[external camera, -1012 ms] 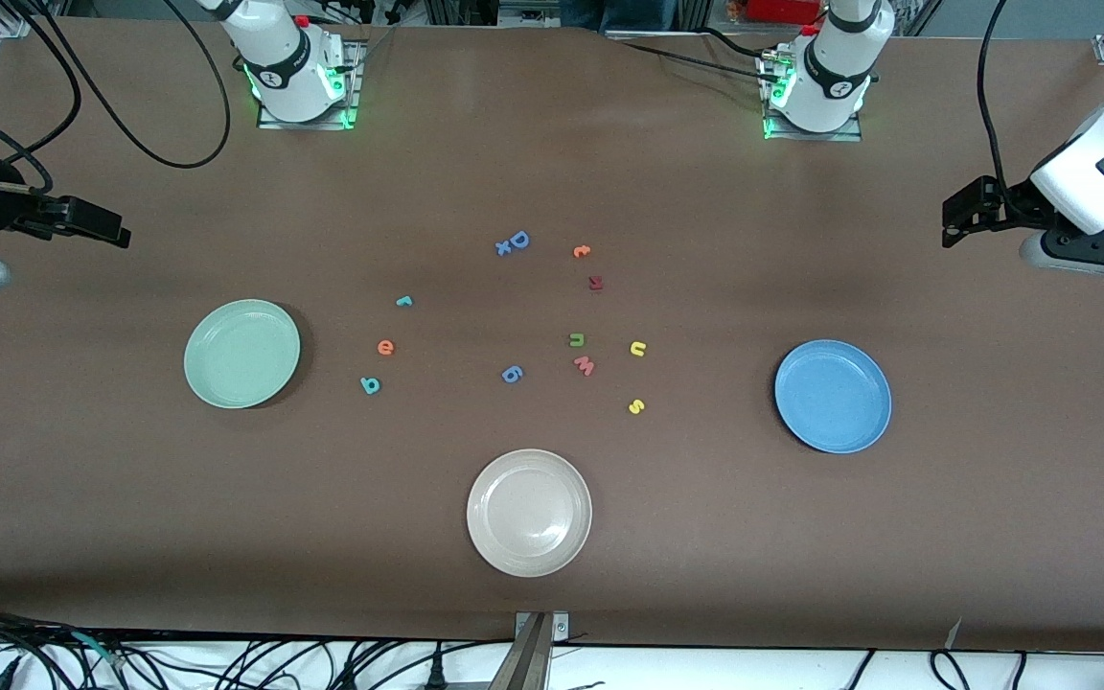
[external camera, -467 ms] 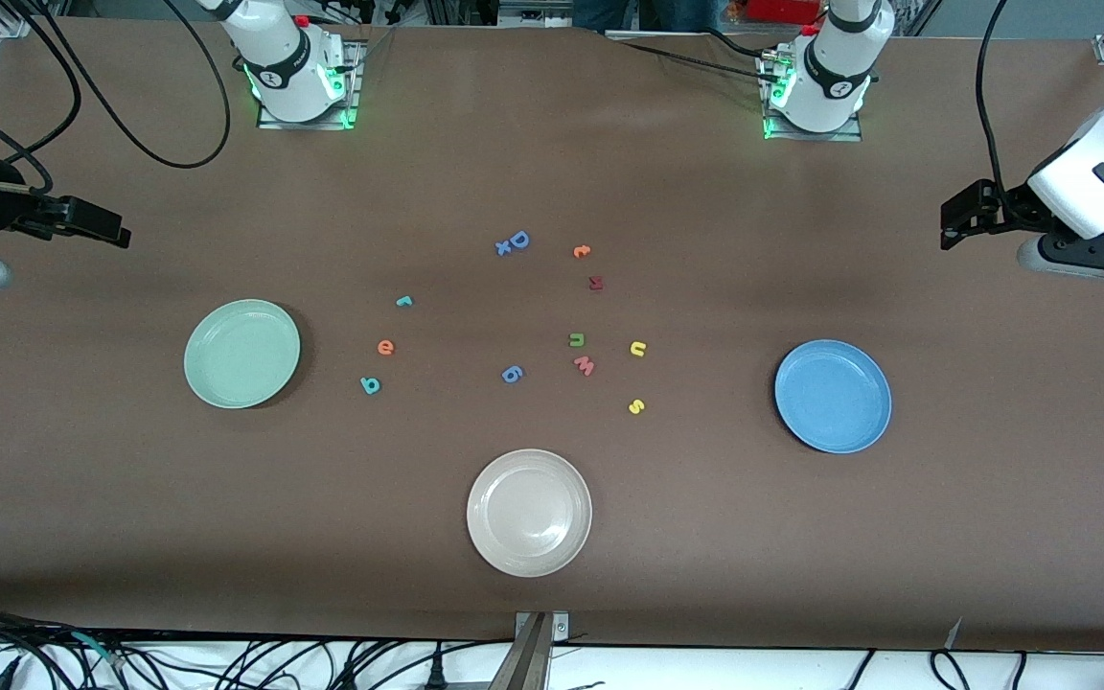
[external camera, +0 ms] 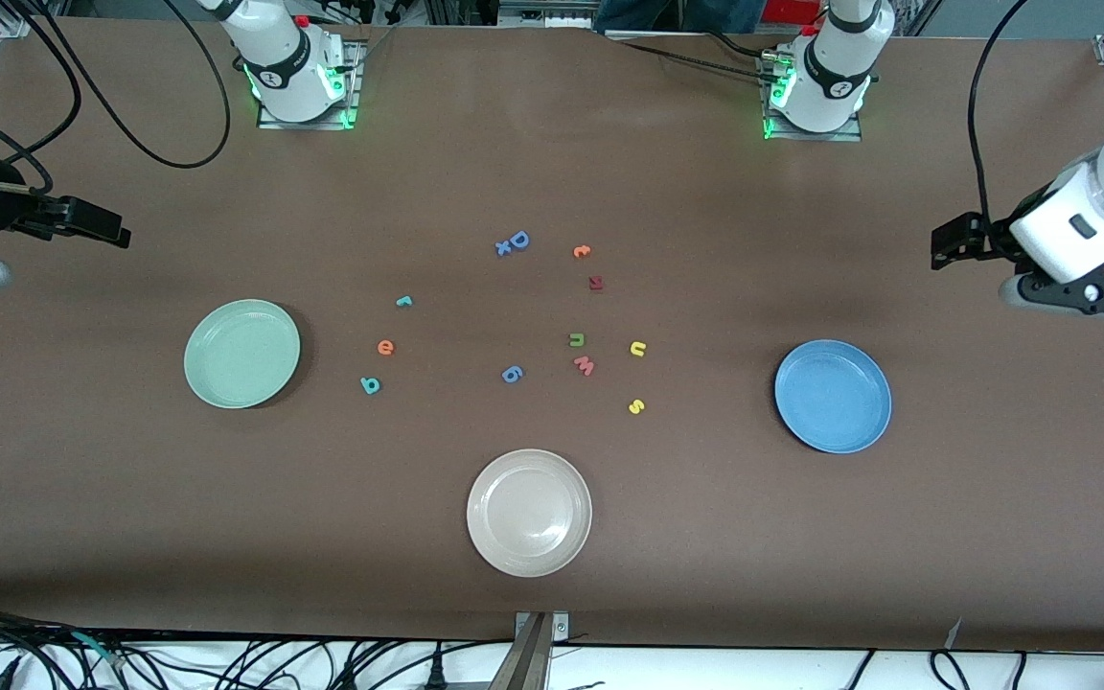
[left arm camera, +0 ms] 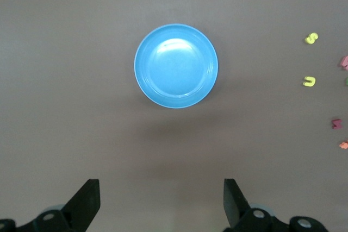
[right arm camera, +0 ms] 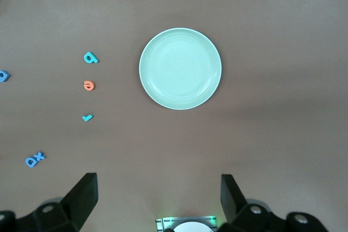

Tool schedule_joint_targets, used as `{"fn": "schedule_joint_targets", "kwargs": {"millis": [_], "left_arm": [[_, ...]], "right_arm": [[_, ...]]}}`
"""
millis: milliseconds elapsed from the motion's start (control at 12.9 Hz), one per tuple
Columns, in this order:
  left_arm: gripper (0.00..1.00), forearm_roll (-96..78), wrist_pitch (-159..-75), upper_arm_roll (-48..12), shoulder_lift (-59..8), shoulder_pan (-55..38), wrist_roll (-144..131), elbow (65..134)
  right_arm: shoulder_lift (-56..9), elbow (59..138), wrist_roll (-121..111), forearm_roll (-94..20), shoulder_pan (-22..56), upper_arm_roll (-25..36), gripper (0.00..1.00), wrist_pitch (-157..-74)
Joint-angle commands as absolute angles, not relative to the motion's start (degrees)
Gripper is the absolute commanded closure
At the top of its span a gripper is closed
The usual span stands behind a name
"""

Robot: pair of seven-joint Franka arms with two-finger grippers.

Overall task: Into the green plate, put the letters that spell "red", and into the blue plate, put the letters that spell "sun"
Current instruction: 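Grasp the yellow S with the left gripper while the right gripper reaches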

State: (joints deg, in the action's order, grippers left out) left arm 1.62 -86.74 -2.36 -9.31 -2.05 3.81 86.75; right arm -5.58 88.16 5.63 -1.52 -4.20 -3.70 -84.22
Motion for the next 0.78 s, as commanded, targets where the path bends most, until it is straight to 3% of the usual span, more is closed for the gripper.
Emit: {"fn": "schedule_joint_targets", "kwargs": {"millis": [0, 700], "left_arm": [[0.0, 0.4, -90.9, -2.5, -12.9, -3.2, 5.0, 86.0], [0.0, -2.2, -116.4, -2.5, -31.8, -17.2, -7.7, 85.9]], "right_arm": [[-5.4, 88.8, 4.6, -0.9, -3.9, -3.3, 0.0, -84.5], [-9.0, 88.6, 5.5, -1.2, -3.4, -3.8, 0.0, -88.0]]}}
